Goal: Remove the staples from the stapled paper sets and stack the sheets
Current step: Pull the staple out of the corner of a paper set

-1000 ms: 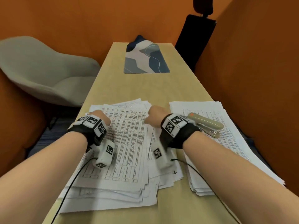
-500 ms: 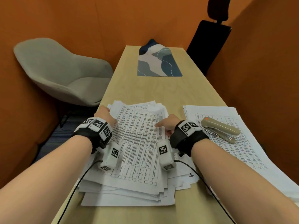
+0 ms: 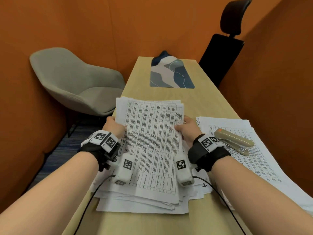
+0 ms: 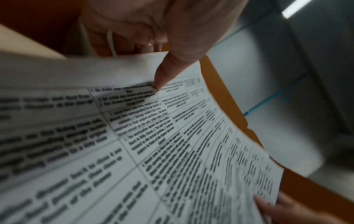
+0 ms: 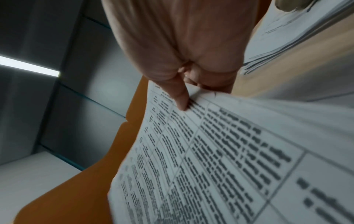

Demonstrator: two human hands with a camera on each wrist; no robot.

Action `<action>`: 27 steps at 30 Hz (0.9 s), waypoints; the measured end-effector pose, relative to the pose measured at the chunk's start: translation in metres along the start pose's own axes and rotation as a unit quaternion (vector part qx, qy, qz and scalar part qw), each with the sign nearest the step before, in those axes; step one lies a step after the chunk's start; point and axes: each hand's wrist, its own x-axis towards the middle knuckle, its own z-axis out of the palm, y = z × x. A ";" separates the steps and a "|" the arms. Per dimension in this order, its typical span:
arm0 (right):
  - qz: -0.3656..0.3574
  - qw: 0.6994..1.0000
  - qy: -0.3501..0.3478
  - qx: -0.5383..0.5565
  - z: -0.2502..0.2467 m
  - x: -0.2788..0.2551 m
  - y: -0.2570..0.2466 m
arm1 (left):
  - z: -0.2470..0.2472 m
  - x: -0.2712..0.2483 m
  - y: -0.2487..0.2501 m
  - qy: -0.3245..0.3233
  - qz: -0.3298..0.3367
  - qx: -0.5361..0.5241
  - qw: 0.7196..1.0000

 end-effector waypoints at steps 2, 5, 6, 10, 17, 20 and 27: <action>-0.017 1.000 -0.004 0.003 -0.002 -0.007 -0.009 | -0.002 -0.013 0.009 0.062 0.025 0.013 0.998; -0.039 0.999 -0.012 0.005 -0.006 -0.018 -0.026 | -0.007 -0.033 0.029 0.123 0.183 0.169 0.961; -0.050 0.999 -0.017 0.000 -0.007 -0.022 -0.032 | -0.010 -0.037 0.036 0.125 0.240 0.218 0.938; -0.107 0.991 -0.040 -0.063 -0.011 -0.042 -0.060 | -0.015 -0.052 0.064 0.085 0.327 0.232 0.912; -0.112 0.961 -0.128 -0.218 -0.024 -0.057 -0.088 | -0.013 -0.075 0.085 -0.060 0.273 -0.063 0.958; -0.104 0.952 -0.130 -0.258 -0.039 -0.053 -0.085 | -0.005 -0.081 0.077 -0.123 0.220 -0.111 0.961; -0.039 0.871 0.054 -0.487 -0.095 -0.010 -0.039 | 0.036 -0.081 0.043 -0.162 0.065 -0.113 0.978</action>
